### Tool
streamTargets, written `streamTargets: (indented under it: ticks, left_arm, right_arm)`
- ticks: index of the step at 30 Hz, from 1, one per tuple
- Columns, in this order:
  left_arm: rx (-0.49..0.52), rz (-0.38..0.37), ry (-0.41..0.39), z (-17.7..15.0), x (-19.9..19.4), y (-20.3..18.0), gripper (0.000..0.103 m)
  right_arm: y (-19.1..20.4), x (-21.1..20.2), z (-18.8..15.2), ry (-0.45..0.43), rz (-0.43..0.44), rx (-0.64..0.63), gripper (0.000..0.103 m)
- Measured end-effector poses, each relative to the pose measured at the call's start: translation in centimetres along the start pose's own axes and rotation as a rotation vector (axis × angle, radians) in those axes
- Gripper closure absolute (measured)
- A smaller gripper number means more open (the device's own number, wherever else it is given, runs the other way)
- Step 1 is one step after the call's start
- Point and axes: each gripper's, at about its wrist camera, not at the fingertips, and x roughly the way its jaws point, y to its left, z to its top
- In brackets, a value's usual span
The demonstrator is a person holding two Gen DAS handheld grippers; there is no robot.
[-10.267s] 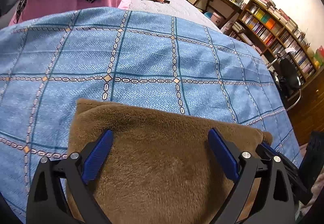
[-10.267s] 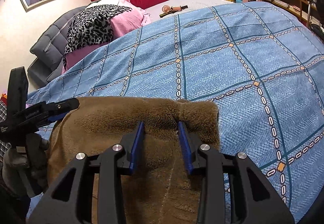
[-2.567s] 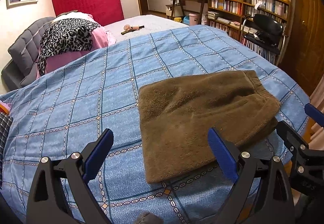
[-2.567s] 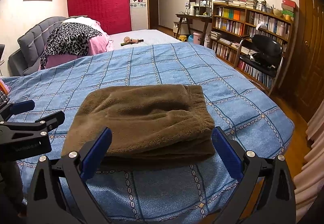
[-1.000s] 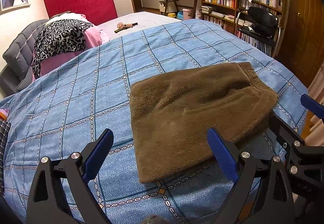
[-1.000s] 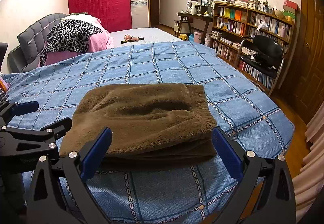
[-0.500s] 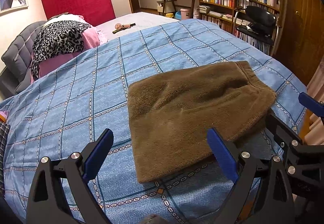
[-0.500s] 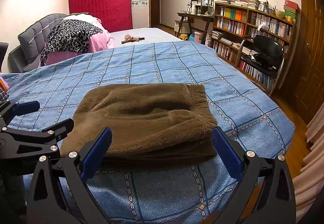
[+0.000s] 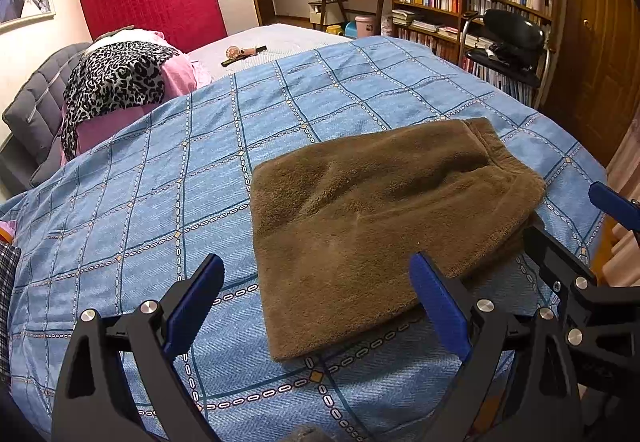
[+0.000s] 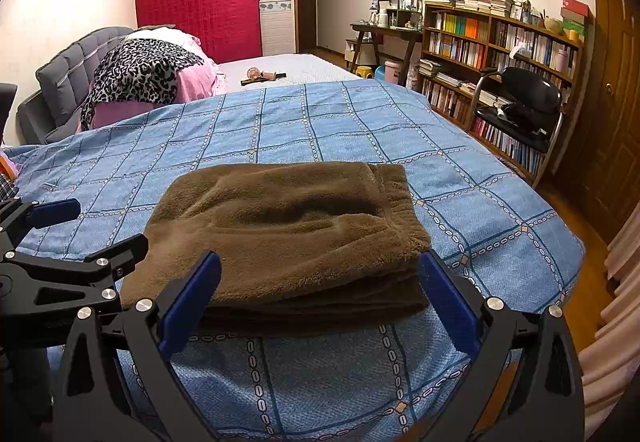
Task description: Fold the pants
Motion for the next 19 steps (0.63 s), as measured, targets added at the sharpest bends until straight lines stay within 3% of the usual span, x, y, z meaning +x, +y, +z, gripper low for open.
streamTargets:
  ticks: [19]
  left_arm:
    - [-0.031, 0.006, 0.023, 0.13, 0.55, 0.72, 0.01]
  right_arm:
    - [-0.45, 0.56, -0.44, 0.016, 0.01, 0.009, 0.003]
